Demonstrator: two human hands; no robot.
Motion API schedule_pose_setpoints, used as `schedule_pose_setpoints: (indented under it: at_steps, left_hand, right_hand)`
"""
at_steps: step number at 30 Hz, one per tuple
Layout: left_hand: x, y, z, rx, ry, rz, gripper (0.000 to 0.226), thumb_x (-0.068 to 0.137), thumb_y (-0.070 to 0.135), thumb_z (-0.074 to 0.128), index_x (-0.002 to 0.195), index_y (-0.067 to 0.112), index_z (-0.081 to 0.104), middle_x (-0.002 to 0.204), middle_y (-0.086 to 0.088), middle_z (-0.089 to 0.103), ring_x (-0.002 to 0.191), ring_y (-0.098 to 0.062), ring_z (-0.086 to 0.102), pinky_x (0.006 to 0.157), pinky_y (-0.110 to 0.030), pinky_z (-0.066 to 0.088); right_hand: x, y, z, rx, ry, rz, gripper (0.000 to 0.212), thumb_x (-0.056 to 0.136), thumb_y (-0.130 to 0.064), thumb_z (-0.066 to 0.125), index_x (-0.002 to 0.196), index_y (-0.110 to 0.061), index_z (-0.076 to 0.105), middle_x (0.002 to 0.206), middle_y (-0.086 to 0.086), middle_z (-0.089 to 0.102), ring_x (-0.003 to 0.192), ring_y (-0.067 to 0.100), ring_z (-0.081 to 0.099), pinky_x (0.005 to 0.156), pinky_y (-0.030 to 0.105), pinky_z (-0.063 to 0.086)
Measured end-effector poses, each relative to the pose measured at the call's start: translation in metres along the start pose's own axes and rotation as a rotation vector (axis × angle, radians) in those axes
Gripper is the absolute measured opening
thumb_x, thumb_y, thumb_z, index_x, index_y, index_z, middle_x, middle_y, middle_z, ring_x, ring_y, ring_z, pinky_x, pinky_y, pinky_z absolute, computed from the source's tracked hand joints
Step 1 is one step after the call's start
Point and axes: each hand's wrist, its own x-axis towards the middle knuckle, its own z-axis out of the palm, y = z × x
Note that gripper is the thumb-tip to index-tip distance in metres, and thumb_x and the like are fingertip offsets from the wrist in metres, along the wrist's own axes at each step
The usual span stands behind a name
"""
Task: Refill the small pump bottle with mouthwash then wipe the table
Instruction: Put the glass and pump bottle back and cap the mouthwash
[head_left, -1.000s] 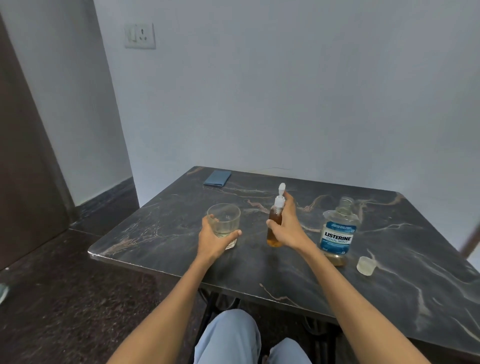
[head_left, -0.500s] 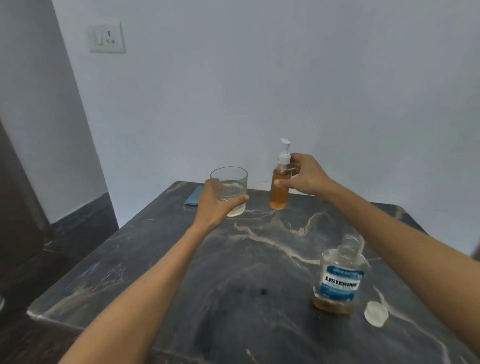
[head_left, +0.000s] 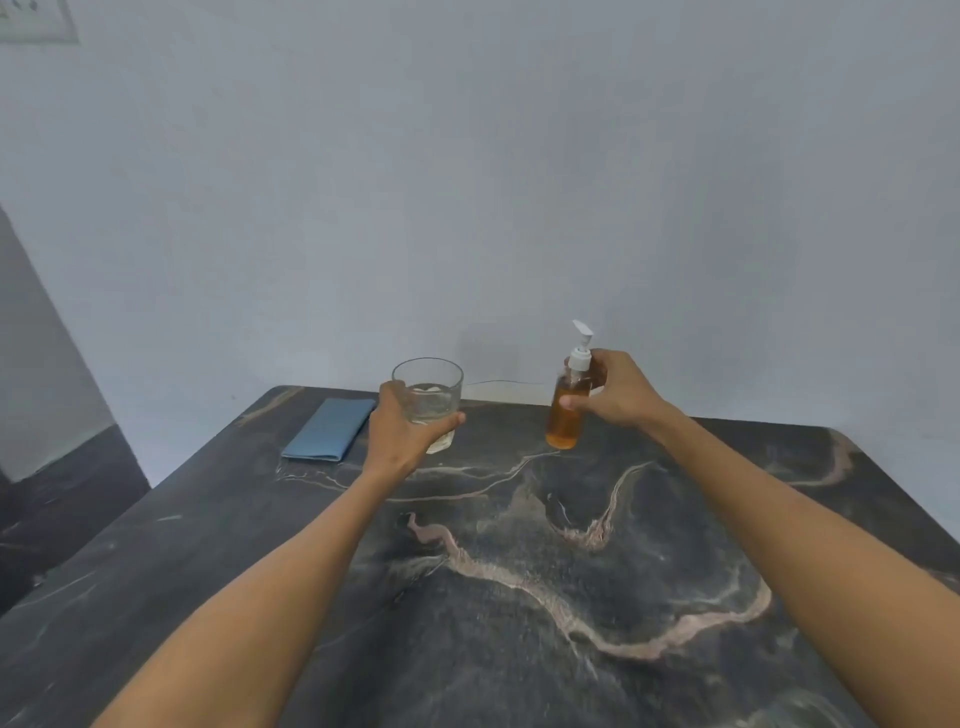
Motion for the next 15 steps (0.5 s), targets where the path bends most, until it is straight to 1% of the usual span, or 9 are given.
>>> schedule_pose_setpoints:
  at_steps: [2, 4, 6, 10, 13, 15]
  left_hand:
    - [0.01, -0.014, 0.009, 0.032, 0.007, -0.003, 0.078, 0.058, 0.045, 0.086, 0.113, 0.015, 0.041, 0.103, 0.002, 0.052, 0.094, -0.015, 0.05, 0.069, -0.013, 0.038]
    - [0.017, -0.027, 0.016, 0.055, 0.015, -0.022, 0.083, 0.058, 0.045, 0.086, 0.118, 0.01, 0.042, 0.107, -0.003, 0.054, 0.096, -0.018, 0.051, 0.077, -0.023, 0.042]
    - [0.021, -0.037, 0.022, 0.066, 0.032, -0.041, 0.085, 0.058, 0.045, 0.086, 0.12, 0.008, 0.042, 0.113, -0.007, 0.056, 0.1, -0.021, 0.053, 0.08, -0.027, 0.043]
    - [0.025, -0.048, 0.032, 0.063, 0.047, -0.061, 0.092, 0.058, 0.047, 0.085, 0.125, 0.006, 0.039, 0.123, -0.013, 0.055, 0.111, -0.027, 0.053, 0.086, -0.027, 0.042]
    - [0.028, -0.05, 0.038, 0.044, 0.061, -0.063, 0.091, 0.057, 0.046, 0.086, 0.124, 0.005, 0.04, 0.122, -0.012, 0.056, 0.11, -0.026, 0.054, 0.084, -0.025, 0.041]
    - [0.029, -0.049, 0.041, 0.036, 0.055, -0.06, 0.091, 0.058, 0.045, 0.086, 0.125, 0.005, 0.039, 0.122, -0.012, 0.056, 0.109, -0.024, 0.054, 0.084, -0.025, 0.041]
  right_hand:
    - [0.013, 0.017, 0.004, 0.01, 0.013, 0.019, 0.051, 0.072, -0.007, 0.077, 0.118, -0.002, 0.054, 0.115, 0.014, 0.061, 0.105, 0.029, 0.057, 0.093, 0.039, 0.046]
    - [0.021, 0.029, 0.007, 0.008, 0.024, 0.028, 0.05, 0.072, -0.009, 0.077, 0.117, -0.003, 0.055, 0.115, 0.013, 0.061, 0.102, 0.026, 0.057, 0.087, 0.033, 0.046]
    - [0.025, 0.041, 0.01, -0.005, 0.03, 0.035, 0.052, 0.073, -0.011, 0.077, 0.119, -0.004, 0.054, 0.117, 0.012, 0.06, 0.103, 0.025, 0.056, 0.084, 0.028, 0.043]
    - [0.026, 0.056, 0.016, -0.032, 0.042, 0.042, 0.058, 0.073, -0.012, 0.077, 0.124, -0.004, 0.051, 0.121, 0.012, 0.058, 0.109, 0.027, 0.055, 0.089, 0.031, 0.043]
    - [0.027, 0.062, 0.018, -0.032, 0.039, 0.047, 0.06, 0.073, -0.012, 0.077, 0.126, -0.005, 0.05, 0.123, 0.012, 0.057, 0.111, 0.027, 0.054, 0.091, 0.033, 0.043]
    - [0.028, 0.064, 0.02, -0.039, 0.038, 0.042, 0.061, 0.073, -0.011, 0.077, 0.128, -0.006, 0.049, 0.125, 0.012, 0.057, 0.112, 0.026, 0.054, 0.091, 0.031, 0.042]
